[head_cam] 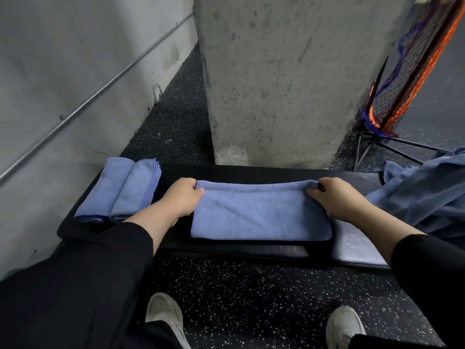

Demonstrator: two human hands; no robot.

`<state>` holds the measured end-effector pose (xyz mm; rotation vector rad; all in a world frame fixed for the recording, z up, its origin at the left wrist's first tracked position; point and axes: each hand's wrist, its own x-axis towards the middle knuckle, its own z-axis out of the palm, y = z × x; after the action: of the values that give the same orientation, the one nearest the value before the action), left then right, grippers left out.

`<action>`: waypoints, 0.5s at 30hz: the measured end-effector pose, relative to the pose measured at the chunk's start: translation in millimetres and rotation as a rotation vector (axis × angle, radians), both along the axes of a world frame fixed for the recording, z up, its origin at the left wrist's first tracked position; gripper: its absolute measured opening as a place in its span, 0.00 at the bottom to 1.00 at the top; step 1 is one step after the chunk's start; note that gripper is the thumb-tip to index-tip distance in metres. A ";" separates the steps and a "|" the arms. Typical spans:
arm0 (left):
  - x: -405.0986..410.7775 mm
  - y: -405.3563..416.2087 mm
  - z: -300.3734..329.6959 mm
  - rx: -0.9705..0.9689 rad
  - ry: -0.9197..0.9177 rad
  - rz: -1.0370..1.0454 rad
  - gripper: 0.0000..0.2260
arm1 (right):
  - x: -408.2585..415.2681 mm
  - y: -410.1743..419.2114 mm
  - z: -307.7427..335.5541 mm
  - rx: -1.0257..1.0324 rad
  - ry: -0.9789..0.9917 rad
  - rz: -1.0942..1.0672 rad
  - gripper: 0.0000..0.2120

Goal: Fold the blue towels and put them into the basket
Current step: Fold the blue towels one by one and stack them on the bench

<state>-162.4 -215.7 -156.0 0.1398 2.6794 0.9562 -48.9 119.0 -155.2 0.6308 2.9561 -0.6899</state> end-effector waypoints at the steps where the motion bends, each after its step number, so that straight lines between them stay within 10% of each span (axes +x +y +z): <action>1: -3.6 1.4 -1.9 -0.013 0.009 -0.004 0.10 | -4.2 0.2 -1.9 0.031 0.005 0.001 0.16; 9: -10.4 6.4 -10.1 -0.317 0.247 0.004 0.13 | -14.2 -3.7 -16.8 0.267 0.078 -0.070 0.20; 15: 26.8 44.1 -20.0 -0.314 0.547 -0.447 0.22 | -9.2 -69.3 -16.7 0.324 0.431 0.259 0.21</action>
<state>-135.6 -171.6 -176.0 1.0083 3.0206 0.3853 -58.1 49.7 -171.9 0.1034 3.4972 -0.3626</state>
